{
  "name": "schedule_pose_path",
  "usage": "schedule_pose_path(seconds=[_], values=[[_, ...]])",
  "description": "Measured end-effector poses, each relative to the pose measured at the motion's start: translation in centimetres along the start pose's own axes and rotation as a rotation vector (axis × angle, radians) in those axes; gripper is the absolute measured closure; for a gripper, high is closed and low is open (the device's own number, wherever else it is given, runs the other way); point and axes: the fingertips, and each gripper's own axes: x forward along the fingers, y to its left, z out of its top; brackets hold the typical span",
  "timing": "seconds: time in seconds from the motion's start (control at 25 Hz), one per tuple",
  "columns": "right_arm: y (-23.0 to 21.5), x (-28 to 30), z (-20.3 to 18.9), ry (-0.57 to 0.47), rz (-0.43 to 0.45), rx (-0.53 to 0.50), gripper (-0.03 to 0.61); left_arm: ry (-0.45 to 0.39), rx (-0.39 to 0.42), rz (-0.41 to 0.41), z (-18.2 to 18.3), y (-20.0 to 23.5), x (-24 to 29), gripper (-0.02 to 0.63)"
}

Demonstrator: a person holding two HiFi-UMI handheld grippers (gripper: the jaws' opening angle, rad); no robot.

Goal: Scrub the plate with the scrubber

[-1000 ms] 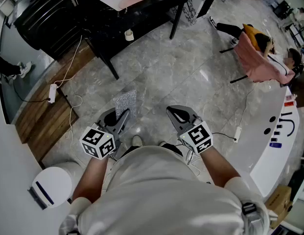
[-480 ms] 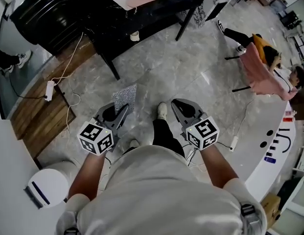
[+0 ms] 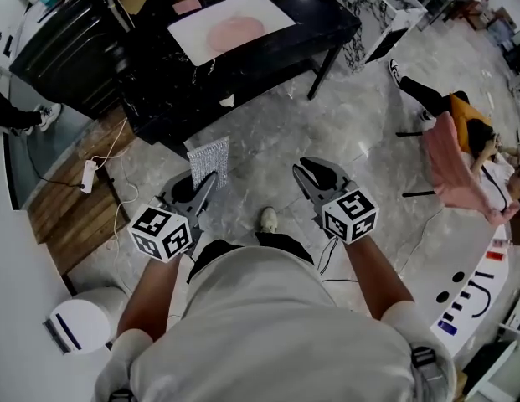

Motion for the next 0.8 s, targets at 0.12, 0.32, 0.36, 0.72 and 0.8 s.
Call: schedule_pose_path(seconds=[0.12,0.32,0.36,0.72,0.8], values=[[-5.5,1.5,2.6,0.0,0.013,-0.014,0.515,-0.019,0.012,0.016,3.1,0.4,4.0,0.545],[-12.6,5.7,6.2,-0.026,0.035,0.049,0.515,-0.033,-0.005,0.032,5.4,2.4,8.4,0.545],[-13.8,6.8,6.8,-0.028,0.041,0.073,0.515,-0.035,-0.007,0.034,5.7,3.1,9.0,0.545],[-22.4,20.1,13.4,0.037,0.041,0.164,0.515,-0.096,-0.058,0.005,11.7,13.9,15.3,0.545],[-24.6,23.3,15.1,0.068,0.021,0.155,0.515,-0.102,-0.045,-0.001,13.9,16.5,16.9,0.545]])
